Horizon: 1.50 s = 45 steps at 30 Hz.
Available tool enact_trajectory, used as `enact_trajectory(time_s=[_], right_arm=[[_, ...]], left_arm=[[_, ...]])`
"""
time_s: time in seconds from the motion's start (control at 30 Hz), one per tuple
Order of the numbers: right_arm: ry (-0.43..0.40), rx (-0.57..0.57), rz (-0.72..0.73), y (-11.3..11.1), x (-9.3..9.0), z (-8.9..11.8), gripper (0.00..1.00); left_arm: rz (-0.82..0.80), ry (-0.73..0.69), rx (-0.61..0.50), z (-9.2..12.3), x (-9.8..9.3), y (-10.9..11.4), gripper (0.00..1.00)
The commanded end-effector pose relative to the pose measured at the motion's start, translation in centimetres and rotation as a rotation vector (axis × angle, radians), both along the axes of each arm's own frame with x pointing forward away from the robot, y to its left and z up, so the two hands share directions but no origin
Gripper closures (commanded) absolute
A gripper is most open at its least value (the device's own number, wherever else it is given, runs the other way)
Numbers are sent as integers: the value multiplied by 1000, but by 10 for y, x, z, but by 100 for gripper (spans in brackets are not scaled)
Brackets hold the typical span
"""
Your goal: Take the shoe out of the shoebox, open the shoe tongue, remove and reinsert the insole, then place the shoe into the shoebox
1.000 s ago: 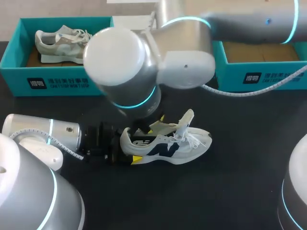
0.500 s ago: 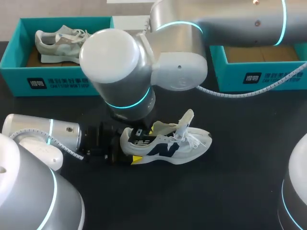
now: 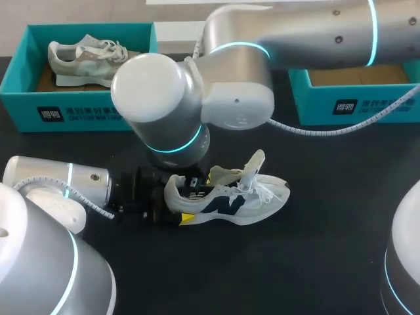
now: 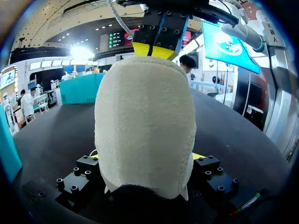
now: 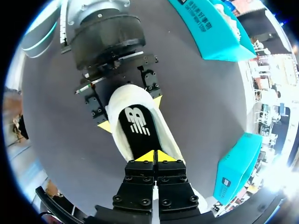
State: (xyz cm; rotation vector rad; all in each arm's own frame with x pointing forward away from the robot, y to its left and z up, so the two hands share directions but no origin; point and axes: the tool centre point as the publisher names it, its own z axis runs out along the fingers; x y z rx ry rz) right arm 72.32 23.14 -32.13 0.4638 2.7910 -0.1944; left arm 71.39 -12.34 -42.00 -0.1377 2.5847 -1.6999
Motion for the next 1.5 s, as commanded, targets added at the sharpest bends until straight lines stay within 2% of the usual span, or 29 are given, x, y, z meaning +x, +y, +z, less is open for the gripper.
enact_trajectory(time_s=[0.03,0.33,0.53,0.93,1.0,1.03,1.13,1.23,1.4,1.5], right_arm=[[39,0,34,-1,12,-17,100],[114,-8,95,-8,10,-38,100],[148,-20,100,-13,6,-44,100],[153,-41,118,-17,16,-57,100],[149,-39,131,-17,18,-57,85],[147,-37,138,-16,19,-58,82],[136,-42,152,-14,22,-59,76],[129,-40,160,-12,25,-61,65],[118,-29,174,-10,28,-69,59],[143,-22,193,-8,27,-78,60]], left_arm=[[1,1,3,-5,0,0,100],[1,1,3,-5,0,0,100],[1,1,3,-5,0,0,100],[1,1,3,-5,0,0,100],[1,1,3,-5,0,0,100],[1,1,3,-5,0,0,100],[1,1,3,-5,0,0,100],[1,1,3,-5,0,0,100],[1,1,3,-5,0,0,100],[1,1,3,-5,0,0,100]])
